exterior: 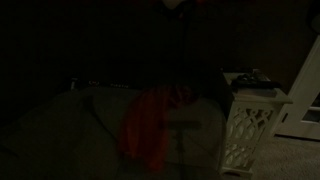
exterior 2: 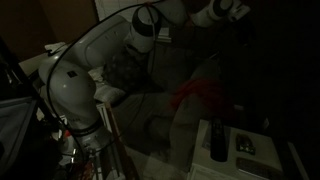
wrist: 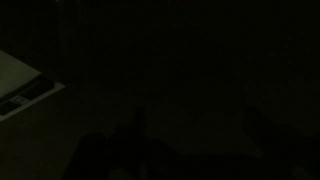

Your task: Move an object and it was not done smoothly

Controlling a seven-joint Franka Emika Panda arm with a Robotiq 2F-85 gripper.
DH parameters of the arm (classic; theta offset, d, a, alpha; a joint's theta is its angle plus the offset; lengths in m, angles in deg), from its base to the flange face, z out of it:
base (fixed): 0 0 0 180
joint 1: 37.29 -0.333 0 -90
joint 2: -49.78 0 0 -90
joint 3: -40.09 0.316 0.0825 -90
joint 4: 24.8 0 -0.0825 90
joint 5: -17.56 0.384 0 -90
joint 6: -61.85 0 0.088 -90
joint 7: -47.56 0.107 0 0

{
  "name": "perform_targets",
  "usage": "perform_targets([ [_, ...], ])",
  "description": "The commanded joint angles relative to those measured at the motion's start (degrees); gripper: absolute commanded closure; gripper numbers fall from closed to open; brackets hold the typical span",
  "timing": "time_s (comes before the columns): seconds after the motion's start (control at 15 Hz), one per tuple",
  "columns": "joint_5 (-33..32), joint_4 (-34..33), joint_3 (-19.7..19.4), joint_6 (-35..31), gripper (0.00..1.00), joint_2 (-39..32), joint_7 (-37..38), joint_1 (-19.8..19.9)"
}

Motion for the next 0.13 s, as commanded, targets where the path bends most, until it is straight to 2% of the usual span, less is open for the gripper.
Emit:
perform_targets([
  [0.0,0.0,0.0,0.0,-0.1,0.00,-0.1,0.1,0.0],
  [0.07,0.0,0.0,0.0,-0.2,0.00,-0.1,0.2,0.0],
])
